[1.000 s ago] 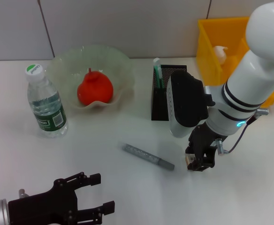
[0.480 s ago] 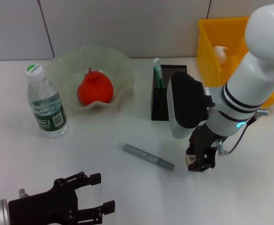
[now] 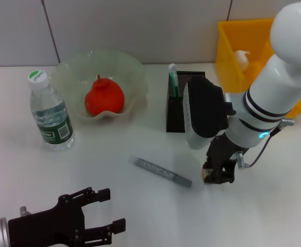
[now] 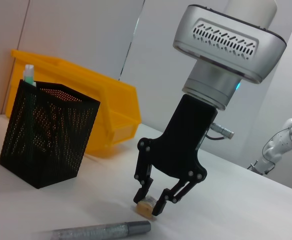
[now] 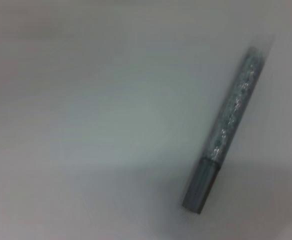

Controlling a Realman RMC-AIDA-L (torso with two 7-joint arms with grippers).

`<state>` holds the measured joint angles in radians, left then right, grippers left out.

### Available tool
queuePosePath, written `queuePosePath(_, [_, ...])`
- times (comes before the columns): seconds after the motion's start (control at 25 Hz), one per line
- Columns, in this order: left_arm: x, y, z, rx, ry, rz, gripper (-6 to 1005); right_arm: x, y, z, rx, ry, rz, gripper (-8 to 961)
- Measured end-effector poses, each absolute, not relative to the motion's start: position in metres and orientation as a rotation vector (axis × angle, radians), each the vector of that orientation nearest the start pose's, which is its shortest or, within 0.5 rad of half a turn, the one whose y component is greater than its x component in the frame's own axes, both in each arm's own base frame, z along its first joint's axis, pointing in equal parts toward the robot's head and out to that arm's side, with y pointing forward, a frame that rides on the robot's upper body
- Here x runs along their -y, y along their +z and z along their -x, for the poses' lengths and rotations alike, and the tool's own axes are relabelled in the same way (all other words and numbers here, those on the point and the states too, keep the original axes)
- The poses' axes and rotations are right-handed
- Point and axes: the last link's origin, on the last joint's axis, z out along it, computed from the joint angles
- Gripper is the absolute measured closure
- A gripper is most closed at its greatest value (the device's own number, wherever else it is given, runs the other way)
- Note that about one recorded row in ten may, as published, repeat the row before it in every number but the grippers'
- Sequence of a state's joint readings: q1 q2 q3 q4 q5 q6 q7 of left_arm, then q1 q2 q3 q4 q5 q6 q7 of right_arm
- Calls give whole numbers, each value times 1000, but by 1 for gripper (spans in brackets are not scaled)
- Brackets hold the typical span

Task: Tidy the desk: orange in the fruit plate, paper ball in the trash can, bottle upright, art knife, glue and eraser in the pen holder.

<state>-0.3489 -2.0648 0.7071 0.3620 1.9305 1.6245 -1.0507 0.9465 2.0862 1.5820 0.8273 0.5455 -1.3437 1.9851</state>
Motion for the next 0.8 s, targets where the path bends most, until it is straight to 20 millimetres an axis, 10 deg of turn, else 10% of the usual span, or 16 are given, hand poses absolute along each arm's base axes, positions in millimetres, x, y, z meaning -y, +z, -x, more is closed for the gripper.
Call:
queuePosePath(0.28, [-238, -38, 310, 698, -889, 2712, 139, -390, -59, -142, -46, -687, 2934, 709])
queuePosePath(0.8, [-239, -38, 309, 678, -893, 2716, 139, -402, -3, -134, -360, 206, 2780, 700])
